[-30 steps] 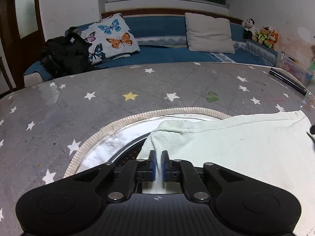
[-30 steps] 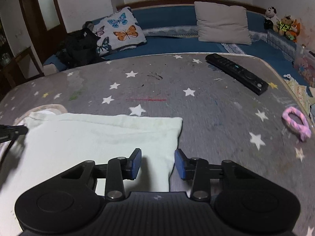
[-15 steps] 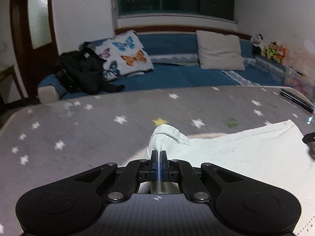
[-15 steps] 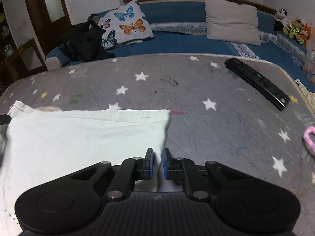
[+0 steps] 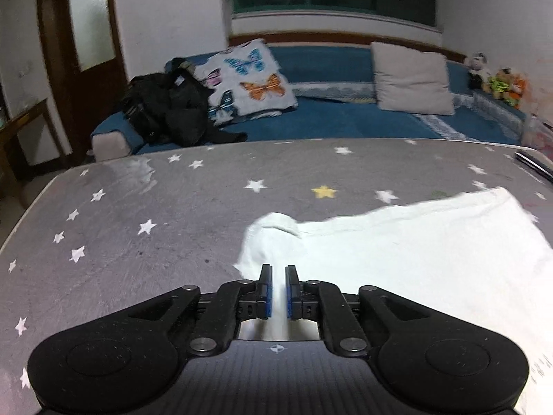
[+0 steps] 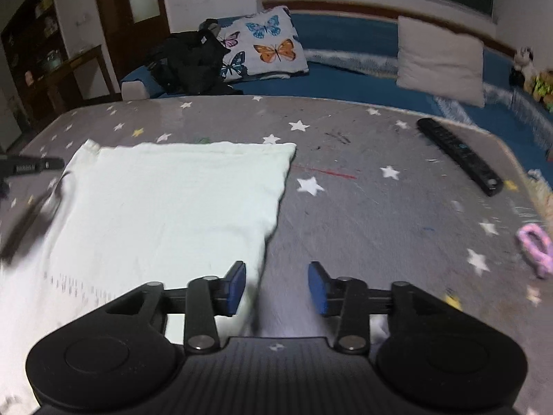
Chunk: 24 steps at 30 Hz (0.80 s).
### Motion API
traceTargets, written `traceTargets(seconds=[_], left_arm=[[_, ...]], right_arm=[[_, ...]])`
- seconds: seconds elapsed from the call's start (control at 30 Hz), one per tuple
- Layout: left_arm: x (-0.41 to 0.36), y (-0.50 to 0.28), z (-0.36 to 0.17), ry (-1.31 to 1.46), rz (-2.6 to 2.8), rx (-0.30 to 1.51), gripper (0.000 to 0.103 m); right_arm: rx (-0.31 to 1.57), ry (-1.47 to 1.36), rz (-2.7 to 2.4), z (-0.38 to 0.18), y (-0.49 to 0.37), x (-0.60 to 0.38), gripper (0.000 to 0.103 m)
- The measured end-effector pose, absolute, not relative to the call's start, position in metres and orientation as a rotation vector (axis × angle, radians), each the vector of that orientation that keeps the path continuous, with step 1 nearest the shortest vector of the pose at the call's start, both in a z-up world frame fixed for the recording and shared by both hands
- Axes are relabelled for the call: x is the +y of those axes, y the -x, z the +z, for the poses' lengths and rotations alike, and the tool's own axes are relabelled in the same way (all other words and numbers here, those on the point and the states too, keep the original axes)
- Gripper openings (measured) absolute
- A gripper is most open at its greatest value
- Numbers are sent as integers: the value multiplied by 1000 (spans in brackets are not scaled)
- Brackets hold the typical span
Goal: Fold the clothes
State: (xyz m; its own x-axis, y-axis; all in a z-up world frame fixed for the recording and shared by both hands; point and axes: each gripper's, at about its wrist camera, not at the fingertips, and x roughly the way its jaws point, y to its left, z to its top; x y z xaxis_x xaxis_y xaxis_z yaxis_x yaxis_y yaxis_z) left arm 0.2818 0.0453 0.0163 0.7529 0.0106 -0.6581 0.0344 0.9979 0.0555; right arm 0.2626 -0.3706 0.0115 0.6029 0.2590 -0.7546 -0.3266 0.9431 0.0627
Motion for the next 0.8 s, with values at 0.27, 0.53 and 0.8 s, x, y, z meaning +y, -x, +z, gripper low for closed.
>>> traceTargets(seconds=[0.27, 0.53, 0.8], left_arm=[[-10, -209, 17, -59, -217, 753, 27], [-56, -160, 5, -65, -333, 755, 32], [-89, -125, -12, -82, -380, 741, 32]], right_arm=[[866, -30, 240, 7, -213, -421, 42], [871, -77, 197, -11, -174, -442, 42], [848, -137, 156, -17, -149, -455, 30]])
